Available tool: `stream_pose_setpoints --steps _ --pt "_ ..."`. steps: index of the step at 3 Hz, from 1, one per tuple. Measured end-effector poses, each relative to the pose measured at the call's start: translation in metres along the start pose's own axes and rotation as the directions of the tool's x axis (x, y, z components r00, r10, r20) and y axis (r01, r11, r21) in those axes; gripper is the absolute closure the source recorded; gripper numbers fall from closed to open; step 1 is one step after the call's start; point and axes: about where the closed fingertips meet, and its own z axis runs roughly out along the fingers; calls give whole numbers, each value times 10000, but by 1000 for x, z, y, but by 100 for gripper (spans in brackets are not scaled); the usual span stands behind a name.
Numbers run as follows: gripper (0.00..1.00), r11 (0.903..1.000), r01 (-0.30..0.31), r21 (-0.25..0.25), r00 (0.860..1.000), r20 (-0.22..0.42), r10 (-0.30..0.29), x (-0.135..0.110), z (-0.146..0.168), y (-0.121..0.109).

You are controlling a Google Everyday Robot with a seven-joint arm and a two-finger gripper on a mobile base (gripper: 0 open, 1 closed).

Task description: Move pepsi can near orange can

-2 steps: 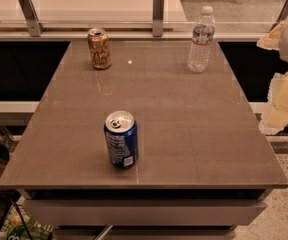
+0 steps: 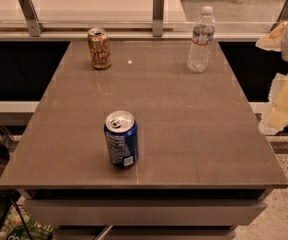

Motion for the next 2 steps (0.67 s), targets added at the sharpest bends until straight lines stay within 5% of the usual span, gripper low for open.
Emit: stream_pose_setpoints --steps 1,2 --pt "0 9996 173 -237 9900 1406 -138 -9 17 0" --pt "0 9979 442 -475 9506 3093 -273 -37 35 6"
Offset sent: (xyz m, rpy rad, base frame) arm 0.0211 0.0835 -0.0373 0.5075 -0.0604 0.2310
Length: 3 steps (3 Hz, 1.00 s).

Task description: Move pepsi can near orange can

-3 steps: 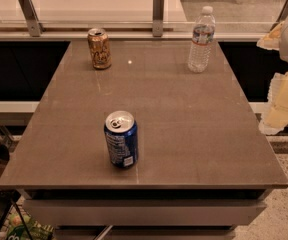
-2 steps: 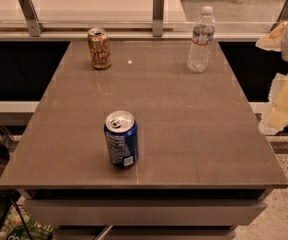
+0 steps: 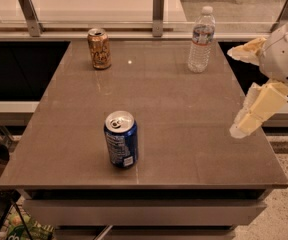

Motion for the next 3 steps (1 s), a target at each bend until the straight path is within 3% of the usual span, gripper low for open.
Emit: stream_pose_setpoints --steps 1,3 --pt "0 9992 171 -369 9868 1616 -109 -24 28 11" --pt "0 9885 604 -1384 9219 3874 -21 -66 82 44"
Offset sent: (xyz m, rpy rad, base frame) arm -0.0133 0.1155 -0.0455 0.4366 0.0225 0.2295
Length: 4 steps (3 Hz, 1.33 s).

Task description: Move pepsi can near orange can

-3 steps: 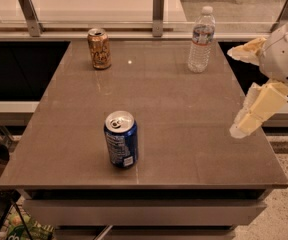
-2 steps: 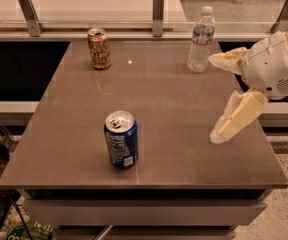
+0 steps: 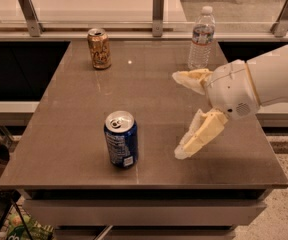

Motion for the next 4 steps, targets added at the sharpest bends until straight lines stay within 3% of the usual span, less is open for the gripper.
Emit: stream_pose_setpoints --steps 2,3,4 --pt "0 9971 -37 -757 9828 1837 176 -11 53 11" --pt "0 9928 82 -1192 9650 2612 234 -22 71 19" --pt "0 9867 182 -1618 9373 3463 395 -32 86 30"
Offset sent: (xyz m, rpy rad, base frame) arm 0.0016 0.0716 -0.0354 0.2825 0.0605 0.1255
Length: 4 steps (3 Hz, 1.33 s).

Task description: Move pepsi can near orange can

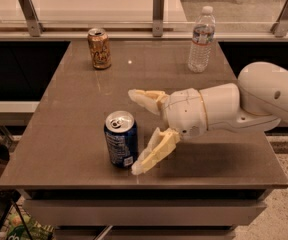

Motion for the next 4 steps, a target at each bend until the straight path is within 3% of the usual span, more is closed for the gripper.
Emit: stream_pose_setpoints --steps 1,4 --pt "17 9995 -86 -301 9980 627 105 0 10 8" --pt "88 9992 -2 -408 9981 610 27 -4 15 10"
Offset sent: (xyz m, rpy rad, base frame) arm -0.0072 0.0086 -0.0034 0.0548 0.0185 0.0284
